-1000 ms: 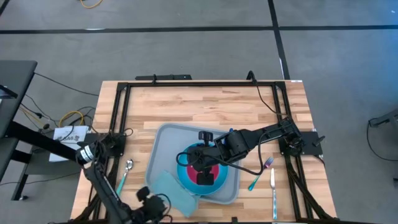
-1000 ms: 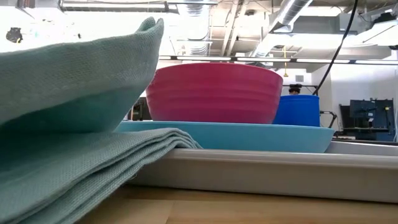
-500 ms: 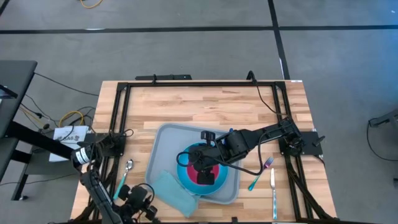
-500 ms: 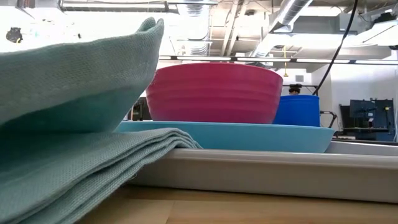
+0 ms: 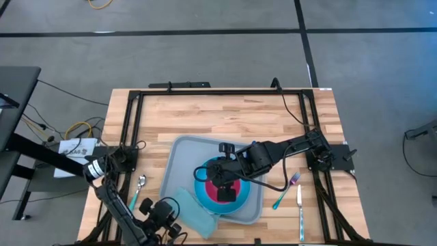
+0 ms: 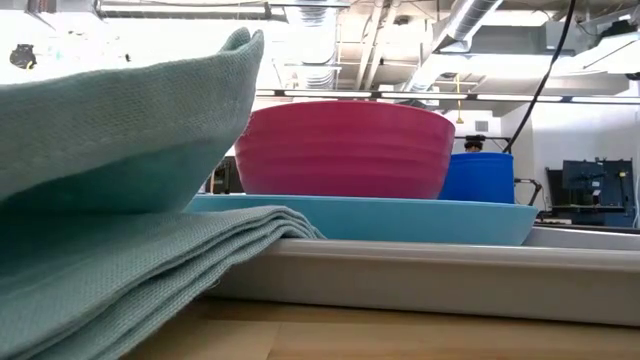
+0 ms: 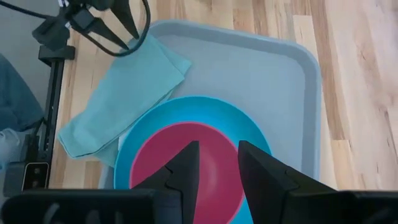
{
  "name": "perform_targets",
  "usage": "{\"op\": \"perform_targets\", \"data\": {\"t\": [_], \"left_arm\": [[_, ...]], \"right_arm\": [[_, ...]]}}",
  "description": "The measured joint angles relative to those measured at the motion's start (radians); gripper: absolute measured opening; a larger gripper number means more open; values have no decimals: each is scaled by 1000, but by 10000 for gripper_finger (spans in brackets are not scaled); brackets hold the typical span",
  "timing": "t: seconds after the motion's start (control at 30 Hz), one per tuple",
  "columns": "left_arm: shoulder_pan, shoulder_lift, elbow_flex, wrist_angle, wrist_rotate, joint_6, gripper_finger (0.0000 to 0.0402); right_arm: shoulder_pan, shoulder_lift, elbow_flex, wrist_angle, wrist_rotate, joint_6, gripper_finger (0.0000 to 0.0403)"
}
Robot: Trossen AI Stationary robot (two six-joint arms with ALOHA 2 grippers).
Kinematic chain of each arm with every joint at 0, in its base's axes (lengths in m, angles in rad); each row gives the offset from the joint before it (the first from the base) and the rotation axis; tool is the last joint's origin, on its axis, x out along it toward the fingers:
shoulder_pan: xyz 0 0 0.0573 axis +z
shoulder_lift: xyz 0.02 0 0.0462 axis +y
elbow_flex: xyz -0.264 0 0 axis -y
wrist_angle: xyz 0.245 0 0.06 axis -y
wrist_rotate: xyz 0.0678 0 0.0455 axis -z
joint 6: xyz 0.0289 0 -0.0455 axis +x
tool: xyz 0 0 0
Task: Set up tray
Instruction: Adjust the green napkin on the gray tray
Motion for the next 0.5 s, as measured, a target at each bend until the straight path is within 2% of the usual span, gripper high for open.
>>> {"op": "perform_targets", "data": {"t": [0.3, 0.5], "left_arm": [[36, 0, 0, 49, 77, -49, 106], [37, 0, 12, 47, 79, -74, 106]], "right_arm": [[-1, 0, 0, 9, 0, 0, 102], [-1, 0, 0, 102, 0, 0, 102]]}}
